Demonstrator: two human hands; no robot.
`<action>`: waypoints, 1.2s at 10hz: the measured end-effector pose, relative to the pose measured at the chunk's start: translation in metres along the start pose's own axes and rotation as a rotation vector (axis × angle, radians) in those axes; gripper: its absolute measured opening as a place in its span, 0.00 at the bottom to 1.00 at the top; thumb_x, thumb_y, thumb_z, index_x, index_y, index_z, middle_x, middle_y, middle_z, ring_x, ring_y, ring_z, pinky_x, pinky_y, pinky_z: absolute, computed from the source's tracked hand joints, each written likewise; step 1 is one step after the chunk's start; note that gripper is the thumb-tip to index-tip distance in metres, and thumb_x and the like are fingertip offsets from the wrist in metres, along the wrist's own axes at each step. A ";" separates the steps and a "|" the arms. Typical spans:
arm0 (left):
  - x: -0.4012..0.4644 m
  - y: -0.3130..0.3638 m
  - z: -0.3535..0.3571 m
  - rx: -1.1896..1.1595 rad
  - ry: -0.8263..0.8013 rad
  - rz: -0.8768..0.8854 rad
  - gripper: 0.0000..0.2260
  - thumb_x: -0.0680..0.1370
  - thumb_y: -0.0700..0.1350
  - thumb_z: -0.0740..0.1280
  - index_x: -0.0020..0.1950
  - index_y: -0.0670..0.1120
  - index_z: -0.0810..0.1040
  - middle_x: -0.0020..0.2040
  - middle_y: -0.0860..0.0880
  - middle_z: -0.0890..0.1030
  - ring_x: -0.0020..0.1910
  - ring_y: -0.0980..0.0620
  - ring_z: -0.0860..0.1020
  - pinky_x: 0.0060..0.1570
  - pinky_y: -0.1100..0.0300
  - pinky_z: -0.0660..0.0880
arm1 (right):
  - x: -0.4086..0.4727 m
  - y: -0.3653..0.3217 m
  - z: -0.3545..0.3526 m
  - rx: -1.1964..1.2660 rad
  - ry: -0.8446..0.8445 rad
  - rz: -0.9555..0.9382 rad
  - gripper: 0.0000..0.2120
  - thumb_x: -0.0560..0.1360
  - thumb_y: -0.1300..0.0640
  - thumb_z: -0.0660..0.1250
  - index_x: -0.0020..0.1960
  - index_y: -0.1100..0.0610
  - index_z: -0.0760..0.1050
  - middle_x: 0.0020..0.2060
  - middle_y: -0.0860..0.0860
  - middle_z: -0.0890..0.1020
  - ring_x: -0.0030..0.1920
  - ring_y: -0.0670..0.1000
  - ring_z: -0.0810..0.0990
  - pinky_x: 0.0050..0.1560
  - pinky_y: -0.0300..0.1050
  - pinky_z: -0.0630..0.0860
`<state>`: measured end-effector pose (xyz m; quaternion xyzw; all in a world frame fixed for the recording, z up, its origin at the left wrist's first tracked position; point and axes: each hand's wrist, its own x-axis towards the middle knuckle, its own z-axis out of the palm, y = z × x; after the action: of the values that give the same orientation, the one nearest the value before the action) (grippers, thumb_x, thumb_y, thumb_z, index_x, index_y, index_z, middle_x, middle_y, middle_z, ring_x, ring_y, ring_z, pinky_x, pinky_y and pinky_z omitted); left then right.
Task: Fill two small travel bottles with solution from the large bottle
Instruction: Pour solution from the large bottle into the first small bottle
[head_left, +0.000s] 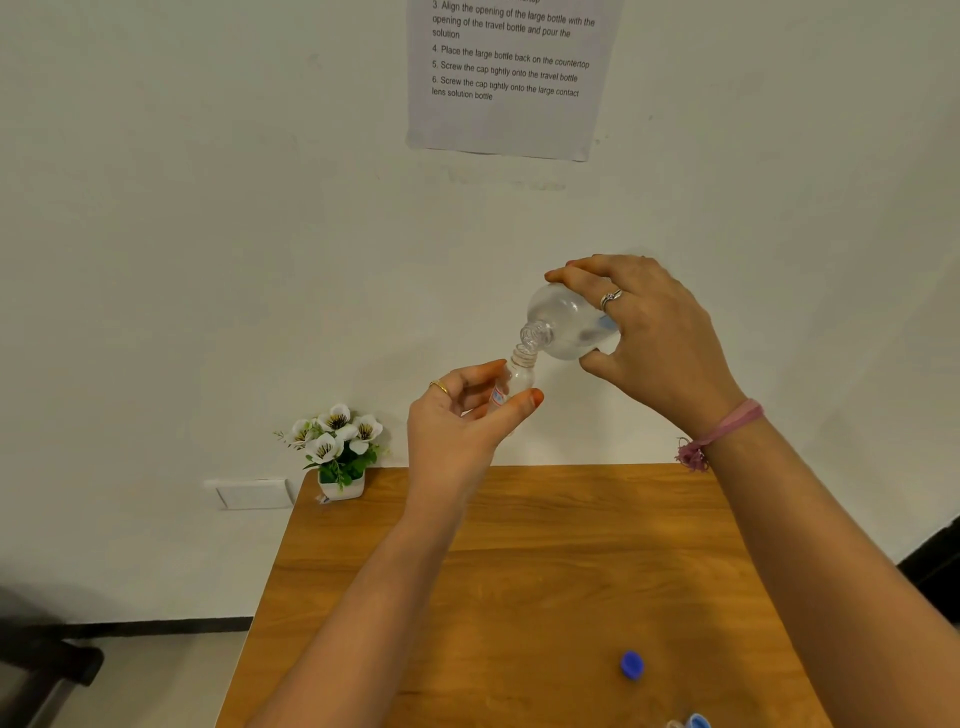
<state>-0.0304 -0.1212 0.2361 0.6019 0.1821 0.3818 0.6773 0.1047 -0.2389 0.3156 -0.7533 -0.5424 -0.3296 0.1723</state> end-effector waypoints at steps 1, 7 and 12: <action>0.000 0.000 0.001 -0.005 0.000 -0.001 0.17 0.65 0.44 0.80 0.51 0.51 0.83 0.45 0.56 0.86 0.45 0.60 0.83 0.41 0.69 0.78 | 0.000 0.000 0.000 -0.002 0.006 -0.006 0.30 0.64 0.62 0.75 0.65 0.53 0.73 0.59 0.53 0.78 0.58 0.57 0.75 0.54 0.49 0.73; -0.001 0.000 0.000 -0.010 0.000 -0.007 0.16 0.65 0.44 0.80 0.50 0.51 0.83 0.45 0.56 0.86 0.45 0.60 0.83 0.41 0.69 0.78 | 0.001 0.001 0.000 -0.014 0.003 -0.012 0.30 0.64 0.62 0.75 0.65 0.53 0.73 0.58 0.54 0.78 0.58 0.57 0.75 0.54 0.50 0.73; 0.000 0.000 -0.002 -0.022 0.005 -0.019 0.18 0.64 0.44 0.80 0.52 0.50 0.83 0.46 0.54 0.86 0.47 0.58 0.83 0.44 0.67 0.79 | 0.002 -0.001 -0.002 -0.015 0.001 -0.007 0.30 0.64 0.62 0.75 0.65 0.53 0.73 0.59 0.53 0.78 0.58 0.57 0.75 0.52 0.49 0.73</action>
<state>-0.0318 -0.1200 0.2357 0.5919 0.1851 0.3789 0.6869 0.1040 -0.2385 0.3177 -0.7525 -0.5425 -0.3346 0.1658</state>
